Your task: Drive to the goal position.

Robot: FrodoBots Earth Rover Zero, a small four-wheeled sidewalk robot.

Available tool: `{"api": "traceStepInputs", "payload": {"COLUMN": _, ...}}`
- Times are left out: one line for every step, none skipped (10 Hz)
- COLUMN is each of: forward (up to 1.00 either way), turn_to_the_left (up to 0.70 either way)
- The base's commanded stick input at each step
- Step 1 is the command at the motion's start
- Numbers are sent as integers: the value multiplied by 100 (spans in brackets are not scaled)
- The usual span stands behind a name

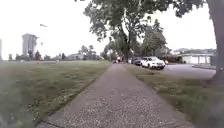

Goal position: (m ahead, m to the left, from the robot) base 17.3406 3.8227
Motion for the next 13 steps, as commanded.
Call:
{"api": "traceStepInputs", "payload": {"forward": 70, "turn_to_the_left": 0}}
{"api": "traceStepInputs", "payload": {"forward": 70, "turn_to_the_left": 0}}
{"api": "traceStepInputs", "payload": {"forward": 70, "turn_to_the_left": 0}}
{"api": "traceStepInputs", "payload": {"forward": 70, "turn_to_the_left": 0}}
{"api": "traceStepInputs", "payload": {"forward": 70, "turn_to_the_left": 0}}
{"api": "traceStepInputs", "payload": {"forward": 70, "turn_to_the_left": 0}}
{"api": "traceStepInputs", "payload": {"forward": 70, "turn_to_the_left": 0}}
{"api": "traceStepInputs", "payload": {"forward": 70, "turn_to_the_left": 0}}
{"api": "traceStepInputs", "payload": {"forward": 70, "turn_to_the_left": 0}}
{"api": "traceStepInputs", "payload": {"forward": 70, "turn_to_the_left": 0}}
{"api": "traceStepInputs", "payload": {"forward": 70, "turn_to_the_left": 0}}
{"api": "traceStepInputs", "payload": {"forward": 70, "turn_to_the_left": 0}}
{"api": "traceStepInputs", "payload": {"forward": 70, "turn_to_the_left": 0}}
